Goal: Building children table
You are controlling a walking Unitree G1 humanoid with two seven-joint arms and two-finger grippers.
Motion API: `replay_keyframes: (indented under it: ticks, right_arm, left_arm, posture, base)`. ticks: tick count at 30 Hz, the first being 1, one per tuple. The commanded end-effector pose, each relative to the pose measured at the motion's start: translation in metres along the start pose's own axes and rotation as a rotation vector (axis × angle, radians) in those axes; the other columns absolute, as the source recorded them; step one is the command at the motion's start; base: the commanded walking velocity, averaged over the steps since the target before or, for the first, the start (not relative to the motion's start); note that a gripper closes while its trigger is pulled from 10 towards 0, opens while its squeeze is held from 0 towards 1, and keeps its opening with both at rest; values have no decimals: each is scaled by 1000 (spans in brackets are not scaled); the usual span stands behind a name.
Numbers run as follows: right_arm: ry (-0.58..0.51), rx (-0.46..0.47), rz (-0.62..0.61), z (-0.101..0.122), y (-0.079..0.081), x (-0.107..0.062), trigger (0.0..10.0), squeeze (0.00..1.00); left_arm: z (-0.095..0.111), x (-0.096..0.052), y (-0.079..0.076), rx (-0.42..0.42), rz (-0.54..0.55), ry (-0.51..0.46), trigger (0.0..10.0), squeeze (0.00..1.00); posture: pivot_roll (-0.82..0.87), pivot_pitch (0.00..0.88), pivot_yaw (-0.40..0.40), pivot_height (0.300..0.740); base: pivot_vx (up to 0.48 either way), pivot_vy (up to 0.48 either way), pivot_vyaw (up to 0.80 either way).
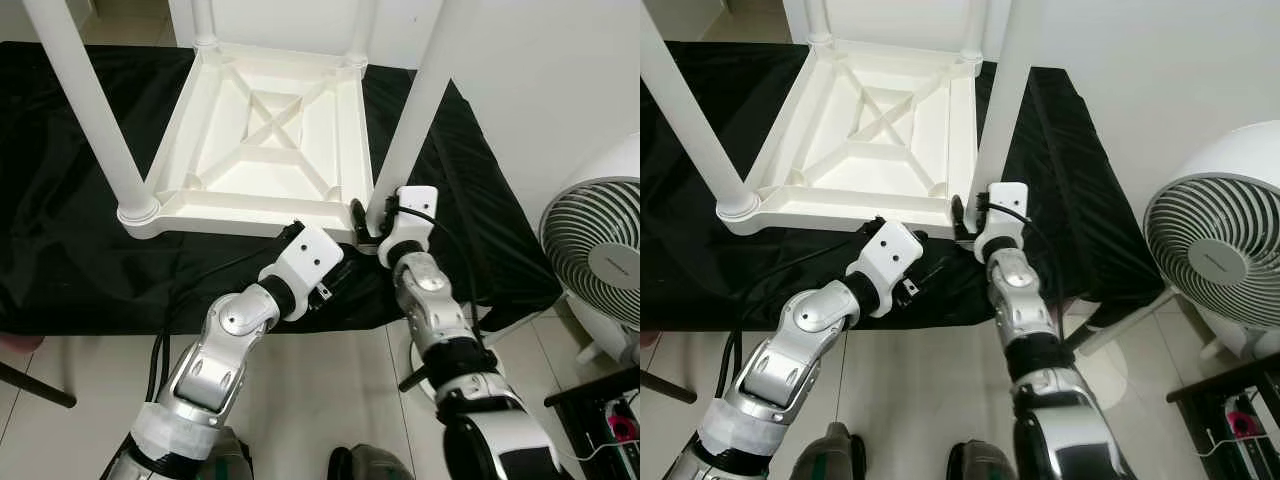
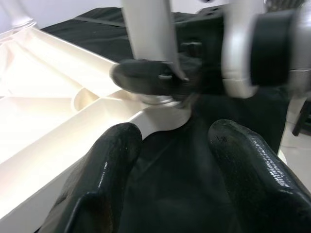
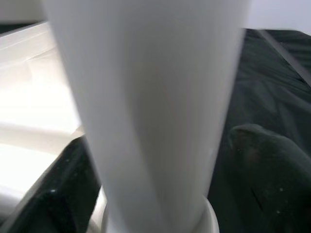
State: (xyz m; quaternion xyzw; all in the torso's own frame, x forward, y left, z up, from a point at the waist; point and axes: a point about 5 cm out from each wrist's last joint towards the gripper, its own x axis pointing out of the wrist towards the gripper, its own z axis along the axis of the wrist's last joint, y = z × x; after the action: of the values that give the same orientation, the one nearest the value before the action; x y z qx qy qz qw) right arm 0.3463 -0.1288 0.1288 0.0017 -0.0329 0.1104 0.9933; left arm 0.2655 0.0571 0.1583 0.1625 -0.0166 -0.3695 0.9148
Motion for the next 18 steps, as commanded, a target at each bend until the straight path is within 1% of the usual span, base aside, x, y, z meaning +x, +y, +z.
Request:
replay_keyframes:
  ticks: [1, 2, 4, 5, 6, 7, 8, 9, 10, 12, 15, 18]
  right_arm:
    - [1, -11, 71, -2, -4, -4, 10000, 0]
    - [1, -11, 71, -2, -4, -4, 10000, 0]
    - [-5, -34, 131, 0, -9, -3, 10000, 0]
    - [-5, -34, 131, 0, -9, -3, 10000, 0]
    - [-6, -51, 157, 1, -11, -2, 10000, 0]
    - [-8, -67, 214, 4, -13, 0, 10000, 0]
    - [-8, -67, 214, 4, -13, 0, 10000, 0]
    - [-17, -109, 311, 10, -14, 5, 10000, 0]
    - [-16, -124, 345, 12, -14, 6, 10000, 0]
    - [-16, -132, 360, 13, -13, 7, 10000, 0]
    - [3, -142, 418, 14, -11, 11, 10000, 0]
    - [13, -150, 439, 14, -10, 13, 10000, 0]
  left_arm:
    - [-1, -1, 0, -10, 28, 4, 10000, 0]
    - [-1, -1, 0, -10, 28, 4, 10000, 0]
    - [-1, -1, 1, -8, 28, 5, 10000, 0]
    - [-1, -1, 1, -8, 28, 5, 10000, 0]
    - [-1, -1, 1, -7, 28, 5, 10000, 0]
    - [-1, -1, 2, -5, 26, 4, 10000, 0]
    - [-1, -1, 2, -5, 26, 4, 10000, 0]
    - [0, 0, 3, -1, 25, 2, 10000, 0]
    - [0, 0, 3, 0, 24, 2, 10000, 0]
    - [0, 0, 4, 0, 25, 2, 10000, 0]
    - [0, 0, 5, 5, 25, 2, 10000, 0]
    - [0, 0, 5, 7, 26, 1, 10000, 0]
  posture:
    - [53, 47, -57, 740]
    - [53, 47, -57, 740]
    - [52, 46, -53, 740]
    - [52, 46, -53, 740]
    - [52, 44, -50, 740]
    - [52, 44, -50, 740]
    - [52, 44, -50, 740]
    - [53, 43, -45, 740]
    - [55, 42, -44, 740]
    - [55, 42, -44, 740]
    - [59, 39, -44, 740]
    - [61, 36, -44, 740]
  base:
    - [0, 0, 0]
    - [0, 0, 0]
    - [0, 0, 0]
    - [0, 0, 0]
    - [0, 0, 0]
    - [0, 0, 0]
    - [0, 0, 0]
    - [0, 0, 0]
    - [0, 0, 0]
    - [0, 0, 0]
    - [0, 0, 0]
    - [0, 0, 0]
